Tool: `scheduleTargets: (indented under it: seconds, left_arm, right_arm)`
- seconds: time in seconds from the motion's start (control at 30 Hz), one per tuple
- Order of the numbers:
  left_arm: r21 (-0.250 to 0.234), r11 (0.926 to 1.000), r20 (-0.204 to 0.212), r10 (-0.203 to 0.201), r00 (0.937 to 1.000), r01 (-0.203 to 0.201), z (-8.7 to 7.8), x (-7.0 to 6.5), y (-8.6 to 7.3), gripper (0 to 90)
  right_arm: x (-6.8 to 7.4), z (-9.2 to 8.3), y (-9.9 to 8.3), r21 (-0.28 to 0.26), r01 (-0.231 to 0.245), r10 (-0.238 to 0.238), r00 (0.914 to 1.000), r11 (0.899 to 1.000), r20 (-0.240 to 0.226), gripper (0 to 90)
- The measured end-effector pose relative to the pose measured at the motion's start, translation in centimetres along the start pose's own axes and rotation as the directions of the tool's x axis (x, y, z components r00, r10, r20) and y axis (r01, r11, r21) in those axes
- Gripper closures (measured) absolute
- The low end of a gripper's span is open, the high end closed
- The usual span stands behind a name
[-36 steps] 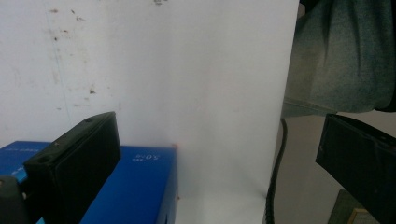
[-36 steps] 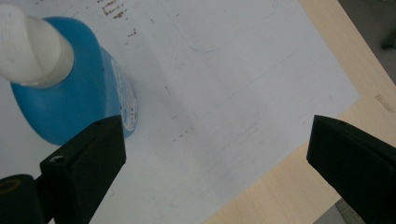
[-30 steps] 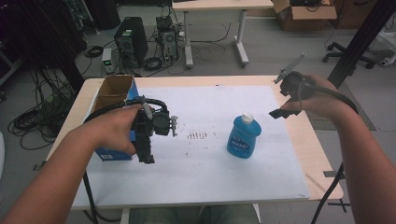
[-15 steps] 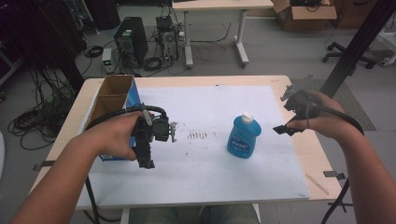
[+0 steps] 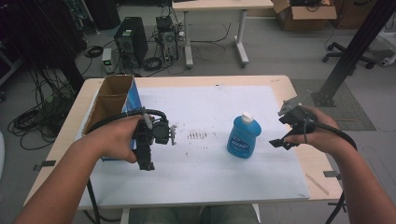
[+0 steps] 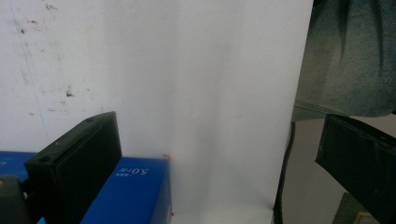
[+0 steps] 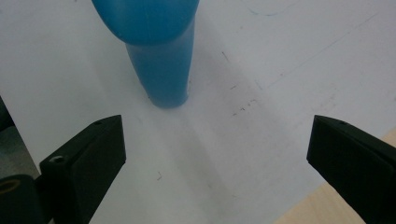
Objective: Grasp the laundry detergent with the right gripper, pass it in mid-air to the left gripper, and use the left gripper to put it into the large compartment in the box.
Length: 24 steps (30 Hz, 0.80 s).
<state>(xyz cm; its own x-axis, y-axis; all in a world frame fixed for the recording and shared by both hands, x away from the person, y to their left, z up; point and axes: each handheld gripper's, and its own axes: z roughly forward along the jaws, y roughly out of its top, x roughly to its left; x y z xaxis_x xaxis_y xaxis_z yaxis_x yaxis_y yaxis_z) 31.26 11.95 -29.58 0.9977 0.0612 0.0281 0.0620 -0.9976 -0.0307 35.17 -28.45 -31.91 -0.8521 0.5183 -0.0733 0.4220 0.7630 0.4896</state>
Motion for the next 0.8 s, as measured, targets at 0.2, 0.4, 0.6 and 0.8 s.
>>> scheduleTargets:
  seconds: [0.2, 0.4, 0.6, 0.8]
  left_arm:
    - [0.003, 1.0000, -0.003, 0.005, 1.0000, -0.005, 0.1, 0.0, 0.1, 0.2]
    - [0.001, 0.9999, -0.001, 0.012, 0.9999, -0.012, 0.0, -0.2, 0.2, 0.2]
    - [0.000, 0.9999, 0.001, 0.016, 0.9999, -0.016, 0.1, -0.3, 0.1, 0.2]
    - [0.000, 0.9999, 0.000, 0.017, 0.9999, -0.017, 0.1, -0.5, 0.0, 0.2]
  right_arm:
    - [0.6, 1.5, -0.7, -0.007, -0.003, 0.003, 0.9998, 1.000, -0.021, 4.7]
    - [1.1, 2.9, -1.0, -0.026, -0.005, 0.004, 0.9992, 1.000, -0.040, 4.7]
    - [1.8, 4.2, -0.9, -0.042, 0.001, -0.003, 0.9983, 0.999, -0.058, 4.7]
    - [2.3, 5.2, -0.8, -0.056, 0.009, -0.013, 0.9979, 0.998, -0.064, 4.7]
